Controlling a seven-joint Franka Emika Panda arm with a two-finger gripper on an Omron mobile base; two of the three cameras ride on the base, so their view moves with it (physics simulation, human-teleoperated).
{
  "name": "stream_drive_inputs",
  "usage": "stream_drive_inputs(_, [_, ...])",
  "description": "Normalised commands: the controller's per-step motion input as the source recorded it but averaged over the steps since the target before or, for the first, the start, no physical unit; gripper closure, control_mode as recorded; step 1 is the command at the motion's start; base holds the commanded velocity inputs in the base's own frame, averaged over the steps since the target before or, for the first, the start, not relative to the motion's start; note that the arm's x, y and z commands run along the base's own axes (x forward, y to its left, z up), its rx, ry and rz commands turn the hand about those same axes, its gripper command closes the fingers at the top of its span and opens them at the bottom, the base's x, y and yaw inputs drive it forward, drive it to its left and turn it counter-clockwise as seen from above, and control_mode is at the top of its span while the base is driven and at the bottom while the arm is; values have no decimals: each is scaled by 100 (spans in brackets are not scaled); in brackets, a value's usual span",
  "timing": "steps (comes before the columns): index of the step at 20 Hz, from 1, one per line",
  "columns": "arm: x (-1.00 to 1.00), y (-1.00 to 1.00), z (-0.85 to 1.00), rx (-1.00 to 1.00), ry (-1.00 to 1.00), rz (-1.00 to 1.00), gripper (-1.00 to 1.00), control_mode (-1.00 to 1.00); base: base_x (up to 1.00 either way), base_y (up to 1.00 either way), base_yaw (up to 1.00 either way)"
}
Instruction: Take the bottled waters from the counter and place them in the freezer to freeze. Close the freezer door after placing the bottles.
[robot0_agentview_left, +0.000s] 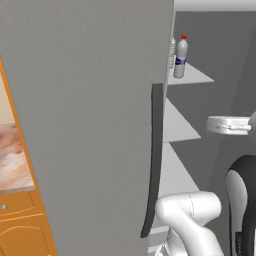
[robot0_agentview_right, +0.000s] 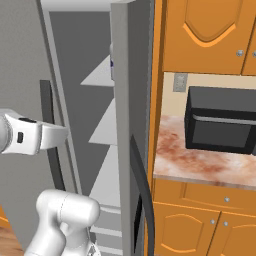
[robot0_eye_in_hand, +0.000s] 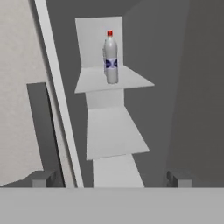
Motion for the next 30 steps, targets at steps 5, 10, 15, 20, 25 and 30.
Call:
stream_drive_inputs(5, [-31, 20, -41, 5, 14, 3, -100, -100, 0, 0, 0])
stream_drive_inputs(10, [-30, 14, -26, 7, 12, 7, -100, -100, 0, 0, 0])
stream_drive_inputs(15, [-7, 3, -36, 1, 15, 6, -100, -100, 0, 0, 0])
stream_drive_inputs(20, [0, 0, -6, 0, 4, 1, -100, -100, 0, 0, 0])
stream_drive_inputs(25, [0, 0, 0, 0, 0, 0, -100, -100, 0, 0, 0])
stream_drive_inputs(30, [-9, 0, 0, 0, 0, 0, -100, -100, 0, 0, 0])
